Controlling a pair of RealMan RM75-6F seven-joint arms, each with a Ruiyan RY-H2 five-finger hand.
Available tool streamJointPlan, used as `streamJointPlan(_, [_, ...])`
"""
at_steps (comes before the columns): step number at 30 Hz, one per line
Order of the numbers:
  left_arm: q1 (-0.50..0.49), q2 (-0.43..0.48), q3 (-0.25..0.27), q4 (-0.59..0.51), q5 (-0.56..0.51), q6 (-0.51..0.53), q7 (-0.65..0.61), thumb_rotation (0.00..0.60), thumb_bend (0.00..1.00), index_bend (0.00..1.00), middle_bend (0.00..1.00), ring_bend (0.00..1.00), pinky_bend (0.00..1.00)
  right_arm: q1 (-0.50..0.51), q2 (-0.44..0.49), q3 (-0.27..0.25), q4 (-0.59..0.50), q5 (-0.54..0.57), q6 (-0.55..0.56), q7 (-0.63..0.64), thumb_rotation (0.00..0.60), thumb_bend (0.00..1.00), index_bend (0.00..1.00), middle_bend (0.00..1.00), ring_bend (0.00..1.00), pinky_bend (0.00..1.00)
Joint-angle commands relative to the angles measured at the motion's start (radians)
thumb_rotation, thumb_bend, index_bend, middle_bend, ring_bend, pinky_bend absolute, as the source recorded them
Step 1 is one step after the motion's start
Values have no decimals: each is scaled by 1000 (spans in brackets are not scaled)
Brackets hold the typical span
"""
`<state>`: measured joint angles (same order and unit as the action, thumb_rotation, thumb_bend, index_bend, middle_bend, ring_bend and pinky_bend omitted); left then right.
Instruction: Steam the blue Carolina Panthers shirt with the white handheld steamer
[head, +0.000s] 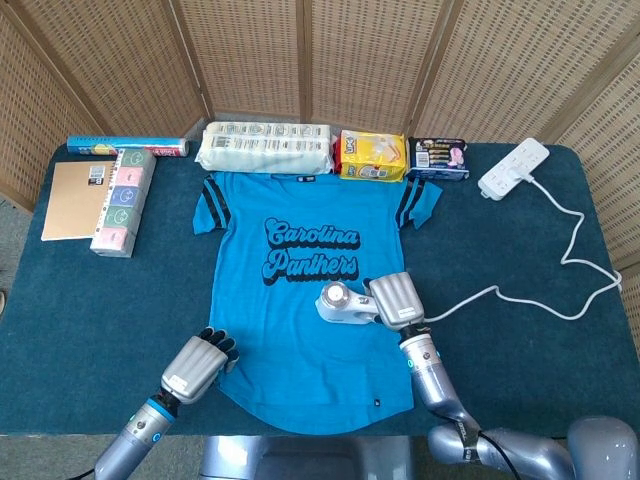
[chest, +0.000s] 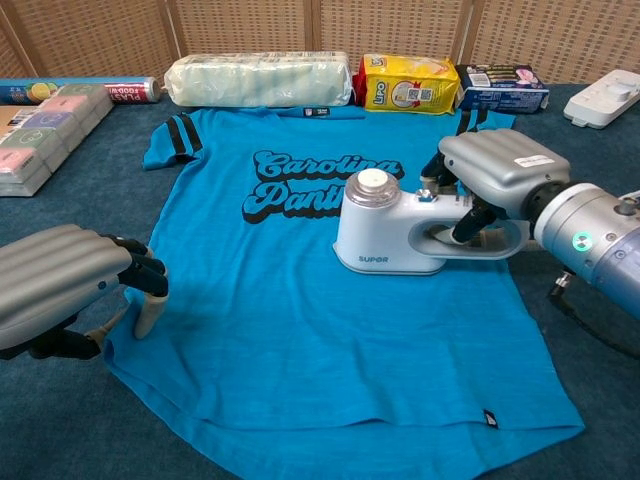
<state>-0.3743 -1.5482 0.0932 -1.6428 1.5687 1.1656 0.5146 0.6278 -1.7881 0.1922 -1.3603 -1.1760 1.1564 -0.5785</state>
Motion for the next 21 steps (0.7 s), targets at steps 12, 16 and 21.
streamJointPlan(12, [3, 0, 1, 8, 5, 2, -8, 600, 558, 610, 455, 323, 334, 11, -30, -5, 3, -9, 7, -34, 600, 335, 664, 719, 794, 774])
streamJointPlan(16, [1, -3, 0, 9, 5, -1, -6, 600, 558, 610, 455, 322, 334, 2, -3, -9, -5, -12, 15, -41, 600, 335, 664, 719, 794, 774])
streamJointPlan(21, [0, -11, 0, 9, 7, -6, 0, 600, 558, 610, 455, 323, 334, -10, 27, -16, -11, -12, 20, -45, 600, 335, 664, 720, 794, 774])
